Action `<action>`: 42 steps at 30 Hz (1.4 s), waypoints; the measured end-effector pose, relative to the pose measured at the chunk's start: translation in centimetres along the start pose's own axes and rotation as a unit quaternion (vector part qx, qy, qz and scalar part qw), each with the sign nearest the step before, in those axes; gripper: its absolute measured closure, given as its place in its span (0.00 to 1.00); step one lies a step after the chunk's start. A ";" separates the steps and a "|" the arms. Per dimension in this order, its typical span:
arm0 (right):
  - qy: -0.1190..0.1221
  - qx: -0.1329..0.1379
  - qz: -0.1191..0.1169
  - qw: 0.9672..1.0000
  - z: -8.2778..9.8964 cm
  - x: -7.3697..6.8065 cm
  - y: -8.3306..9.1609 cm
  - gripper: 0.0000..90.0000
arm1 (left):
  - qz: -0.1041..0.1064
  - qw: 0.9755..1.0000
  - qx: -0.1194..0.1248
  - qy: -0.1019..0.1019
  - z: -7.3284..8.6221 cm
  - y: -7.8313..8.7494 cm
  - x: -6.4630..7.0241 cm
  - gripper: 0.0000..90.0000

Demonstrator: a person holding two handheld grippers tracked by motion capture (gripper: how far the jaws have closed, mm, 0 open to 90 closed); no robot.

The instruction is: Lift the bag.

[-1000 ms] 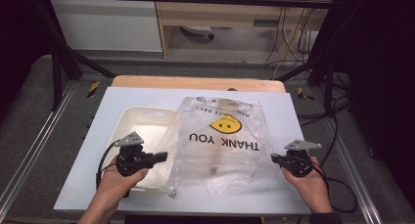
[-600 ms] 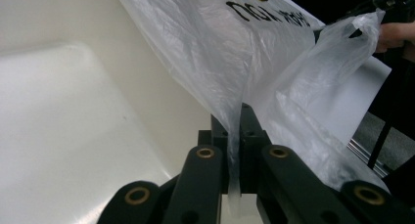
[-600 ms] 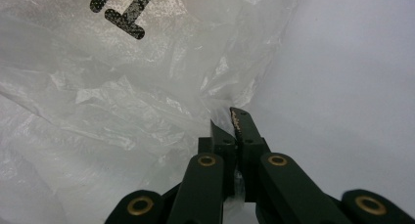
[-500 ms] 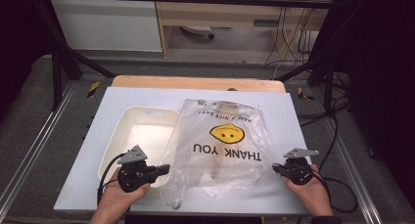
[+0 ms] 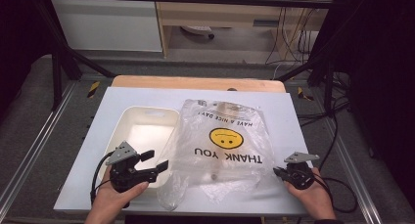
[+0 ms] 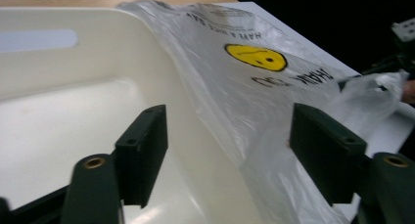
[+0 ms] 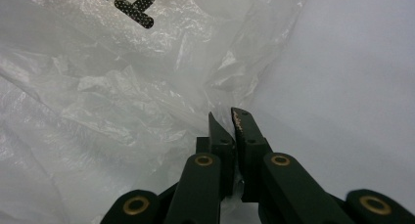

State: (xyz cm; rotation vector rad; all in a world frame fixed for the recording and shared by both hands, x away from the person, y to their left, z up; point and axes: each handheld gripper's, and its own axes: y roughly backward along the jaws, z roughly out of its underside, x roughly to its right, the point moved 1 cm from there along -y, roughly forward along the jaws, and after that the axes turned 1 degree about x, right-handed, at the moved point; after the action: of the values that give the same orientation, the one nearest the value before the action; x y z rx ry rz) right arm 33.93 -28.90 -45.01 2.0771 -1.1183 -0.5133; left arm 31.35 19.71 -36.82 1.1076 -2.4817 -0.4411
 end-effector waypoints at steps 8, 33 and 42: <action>0.003 -0.002 0.025 1.000 0.5 0.6 0.3 0.92 | -0.029 1.000 0.003 0.006 -0.6 -0.1 -0.5 0.22; -0.048 0.118 0.029 0.991 -3.7 -0.4 1.2 0.11 | -0.049 0.999 -0.009 -0.017 -0.4 -1.2 -0.2 0.17; -0.028 0.114 0.010 0.993 -5.7 -2.3 -0.1 0.10 | -0.055 0.998 0.008 -0.018 -0.9 -0.5 -0.9 0.12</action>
State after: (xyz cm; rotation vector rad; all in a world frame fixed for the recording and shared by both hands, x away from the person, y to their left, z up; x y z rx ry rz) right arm 36.34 -24.60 -41.26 2.2559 -1.2796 -0.4535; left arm 32.65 20.01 -36.40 1.2567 -2.4666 -0.4779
